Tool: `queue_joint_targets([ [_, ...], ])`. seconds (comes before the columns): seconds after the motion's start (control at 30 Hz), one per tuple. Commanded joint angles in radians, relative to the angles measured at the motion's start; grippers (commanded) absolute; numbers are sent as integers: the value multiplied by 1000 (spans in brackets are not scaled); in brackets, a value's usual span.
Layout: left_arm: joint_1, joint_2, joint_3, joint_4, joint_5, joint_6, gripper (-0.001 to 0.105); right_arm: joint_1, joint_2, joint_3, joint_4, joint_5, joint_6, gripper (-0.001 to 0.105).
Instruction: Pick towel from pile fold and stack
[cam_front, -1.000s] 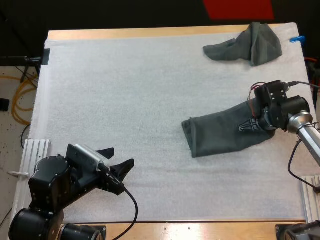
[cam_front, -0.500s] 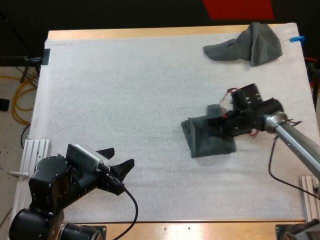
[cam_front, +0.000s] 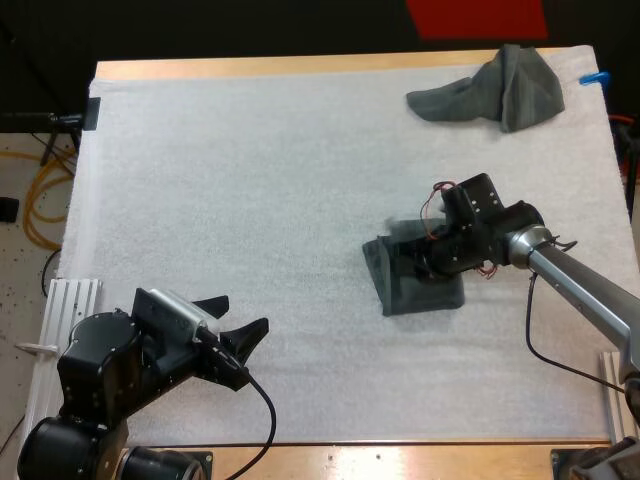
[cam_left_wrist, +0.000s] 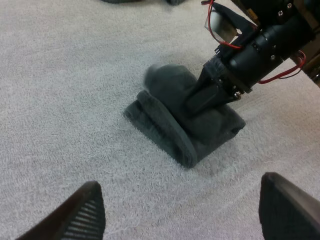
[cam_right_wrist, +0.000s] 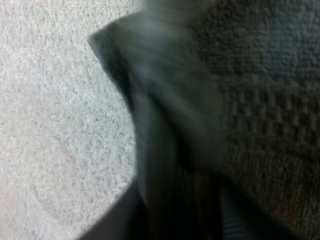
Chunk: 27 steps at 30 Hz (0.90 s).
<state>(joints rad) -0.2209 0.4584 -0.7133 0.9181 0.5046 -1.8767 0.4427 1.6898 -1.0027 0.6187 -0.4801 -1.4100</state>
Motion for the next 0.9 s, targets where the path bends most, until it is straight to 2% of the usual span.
queue_joint_targets([
  [0.0,-1,4,-1,-3,8,-12,63,3,-8,-10,-8,-21,-18,64],
  [0.03,-1,4,-1,-3,8,-12,63,3,-9,-10,-8,-38,-29,74],
  [0.1,-1,4,-1,-3,8,-12,63,3,-20,-10,-5,-77,-62,81],
  [0.2,-1,4,-1,-3,8,-12,63,7,-50,-10,-6,-105,-90,80],
  [0.47,-1,12,-1,-3,8,-12,63,68,-79,-4,-30,-128,-89,80],
  [0.63,-1,37,-1,-3,8,-12,63,153,-37,9,-126,-125,-30,80],
  [0.87,-1,36,-1,-3,25,-32,63,180,58,9,-142,-115,26,80],
])
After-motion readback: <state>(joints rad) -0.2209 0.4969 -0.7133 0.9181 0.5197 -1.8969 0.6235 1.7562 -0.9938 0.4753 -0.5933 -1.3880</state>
